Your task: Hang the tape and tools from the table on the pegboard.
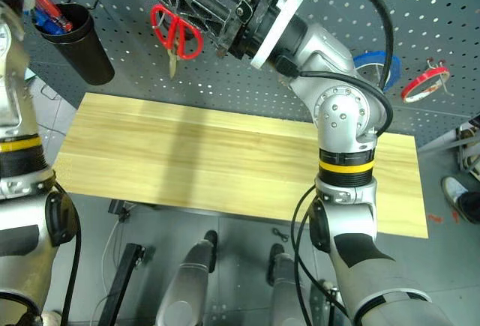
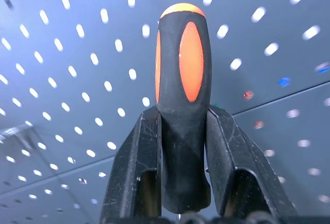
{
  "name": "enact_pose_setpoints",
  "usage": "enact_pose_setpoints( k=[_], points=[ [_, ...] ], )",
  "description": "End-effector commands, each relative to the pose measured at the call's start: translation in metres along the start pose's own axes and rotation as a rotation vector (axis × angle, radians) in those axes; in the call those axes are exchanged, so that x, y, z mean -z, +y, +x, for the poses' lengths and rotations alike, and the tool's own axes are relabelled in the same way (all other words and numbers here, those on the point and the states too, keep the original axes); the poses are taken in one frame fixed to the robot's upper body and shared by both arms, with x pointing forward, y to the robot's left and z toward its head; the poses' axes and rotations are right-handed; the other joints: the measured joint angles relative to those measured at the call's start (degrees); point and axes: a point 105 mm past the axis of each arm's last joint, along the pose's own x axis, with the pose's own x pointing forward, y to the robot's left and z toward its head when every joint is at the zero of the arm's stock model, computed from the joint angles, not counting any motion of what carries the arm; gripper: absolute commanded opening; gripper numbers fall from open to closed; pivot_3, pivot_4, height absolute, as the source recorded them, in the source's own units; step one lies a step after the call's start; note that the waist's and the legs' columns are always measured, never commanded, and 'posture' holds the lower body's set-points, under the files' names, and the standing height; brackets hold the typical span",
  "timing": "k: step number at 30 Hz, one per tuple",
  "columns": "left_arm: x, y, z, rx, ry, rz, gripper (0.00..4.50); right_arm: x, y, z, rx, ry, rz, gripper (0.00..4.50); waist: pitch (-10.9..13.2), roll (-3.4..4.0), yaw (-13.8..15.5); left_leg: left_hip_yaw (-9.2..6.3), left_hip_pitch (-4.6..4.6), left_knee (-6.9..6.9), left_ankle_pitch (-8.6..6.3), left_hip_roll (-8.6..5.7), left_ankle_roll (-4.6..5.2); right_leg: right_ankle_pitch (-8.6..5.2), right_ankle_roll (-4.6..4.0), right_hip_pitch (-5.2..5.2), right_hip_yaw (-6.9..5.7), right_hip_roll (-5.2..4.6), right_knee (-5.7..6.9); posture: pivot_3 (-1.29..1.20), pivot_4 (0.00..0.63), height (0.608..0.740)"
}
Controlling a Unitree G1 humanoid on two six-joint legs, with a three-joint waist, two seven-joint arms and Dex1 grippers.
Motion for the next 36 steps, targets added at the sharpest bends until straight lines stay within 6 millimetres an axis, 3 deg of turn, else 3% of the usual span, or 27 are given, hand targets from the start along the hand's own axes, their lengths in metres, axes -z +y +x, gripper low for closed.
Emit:
enact_pose_setpoints(
  k=[1,6,14,20,23,25,28,31,33,36],
  points=[
    [-0.002,0.020,0.007,-0.090,-0.049,-0.021,0.67,-0.016,0.004,-0.002,0.007,-0.025,-0.084,4.50,0.0,-0.01,0.0,0.00,-0.01,0.00,0.00,0.00,-0.01,0.01,-0.01,0.00,-0.01,0.00,0.00,0.26,0.271,0.740],
    [0.027,0.018,0.006,-0.109,0.018,-0.116,0.67,-0.011,0.001,-0.004,0.032,0.007,-0.103,4.50,0.0,-0.01,-0.5,-0.01,0.02,-0.03,0.03,0.00,-0.05,0.03,-0.03,0.00,-0.02,0.00,0.07,0.24,0.276,0.740],
    [0.028,0.023,0.000,-0.143,0.023,-0.198,4.39,0.002,-0.004,-0.008,0.050,0.055,-0.125,4.50,0.0,-0.04,-0.6,-0.04,0.03,0.00,0.10,0.01,-0.15,0.08,-0.08,0.00,-0.03,0.00,0.16,0.24,0.272,0.740],
    [0.011,0.036,-0.018,-0.164,0.019,-0.246,4.49,0.004,-0.007,-0.023,0.068,0.091,-0.149,4.50,-0.2,-0.19,-0.5,-0.07,0.05,0.00,0.21,0.01,-0.33,0.09,-0.09,0.00,-0.03,0.00,0.22,0.26,0.268,0.740],
    [0.001,0.014,-0.032,0.027,0.032,-0.281,4.49,0.015,-0.008,-0.041,0.086,0.155,-0.157,4.50,-0.4,-0.37,-0.4,-0.10,0.07,0.01,0.22,0.01,-0.34,0.10,-0.09,0.05,-0.05,0.00,0.23,0.28,0.276,0.740],
    [0.000,-0.013,-0.048,0.241,0.071,-0.234,4.49,0.028,-0.003,-0.055,0.081,0.228,-0.156,4.50,-0.4,-0.39,-0.4,-0.13,0.08,0.03,0.22,0.01,-0.33,0.11,-0.09,0.09,-0.06,0.00,0.25,0.28,0.287,0.740],
    [0.016,-0.048,-0.087,0.515,0.196,-0.210,4.49,0.049,0.003,-0.077,0.099,0.343,-0.140,4.50,-0.4,-0.36,-0.5,-0.14,0.11,0.03,0.22,0.01,-0.33,0.11,-0.09,0.09,-0.05,0.00,0.29,0.27,0.294,0.740],
    [0.045,-0.083,-0.139,0.698,0.404,-0.335,4.49,0.080,0.005,-0.108,0.195,0.486,-0.128,4.50,-0.5,-0.38,-0.6,-0.17,0.17,0.05,0.23,0.02,-0.29,0.11,-0.10,0.10,-0.03,0.01,0.30,0.25,0.301,0.740],
    [0.069,-0.117,-0.186,0.849,0.579,-0.335,4.49,0.099,0.006,-0.132,0.277,0.557,-0.144,4.50,-0.6,-0.41,-0.7,-0.17,0.21,0.12,0.23,0.03,-0.28,0.10,-0.10,0.11,-0.02,0.02,0.19,0.24,0.299,0.740],
    [0.095,-0.148,-0.229,0.920,0.707,-0.365,4.49,0.123,-0.001,-0.168,0.445,0.657,-0.180,4.50,-0.7,-0.38,-0.6,-0.17,0.24,0.24,0.30,0.03,-0.21,0.10,-0.11,0.10,0.00,0.04,0.24,0.22,0.285,0.740]
  ],
)
